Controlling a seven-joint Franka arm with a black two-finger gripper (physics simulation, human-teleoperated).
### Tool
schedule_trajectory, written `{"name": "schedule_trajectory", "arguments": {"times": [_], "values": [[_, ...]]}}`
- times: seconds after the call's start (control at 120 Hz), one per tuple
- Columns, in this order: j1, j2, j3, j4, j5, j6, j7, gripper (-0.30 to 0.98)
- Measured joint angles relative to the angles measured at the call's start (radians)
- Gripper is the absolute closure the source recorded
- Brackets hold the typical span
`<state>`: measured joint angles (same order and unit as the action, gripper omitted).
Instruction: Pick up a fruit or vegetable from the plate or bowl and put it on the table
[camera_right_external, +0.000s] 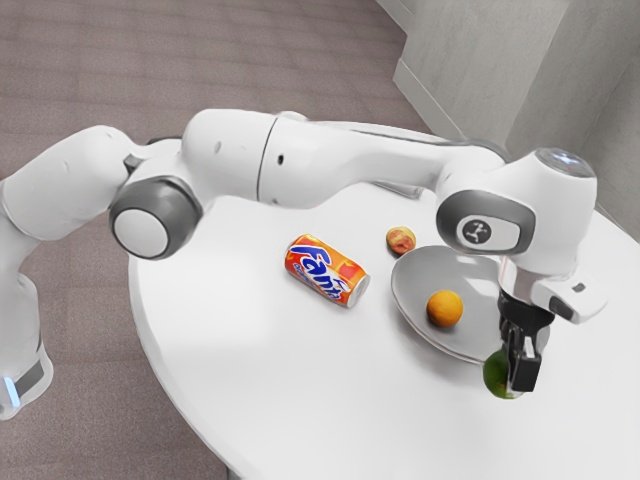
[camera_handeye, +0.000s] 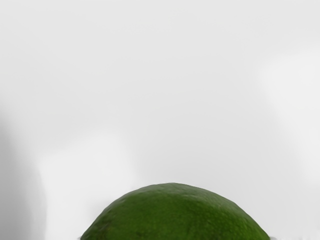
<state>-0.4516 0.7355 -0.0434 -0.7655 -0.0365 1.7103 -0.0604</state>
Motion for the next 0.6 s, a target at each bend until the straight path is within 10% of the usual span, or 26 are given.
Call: {"name": "schedule_trajectory", "arguments": {"times": [0.275,0.6], "values": [[0.002,-0.019,0.008,-0.019,-0.006,-0.006,0.006,0.04],[0.341,-0.524,0.12,-0.498,-0.008,-0.038,0.012,0.0]]}}
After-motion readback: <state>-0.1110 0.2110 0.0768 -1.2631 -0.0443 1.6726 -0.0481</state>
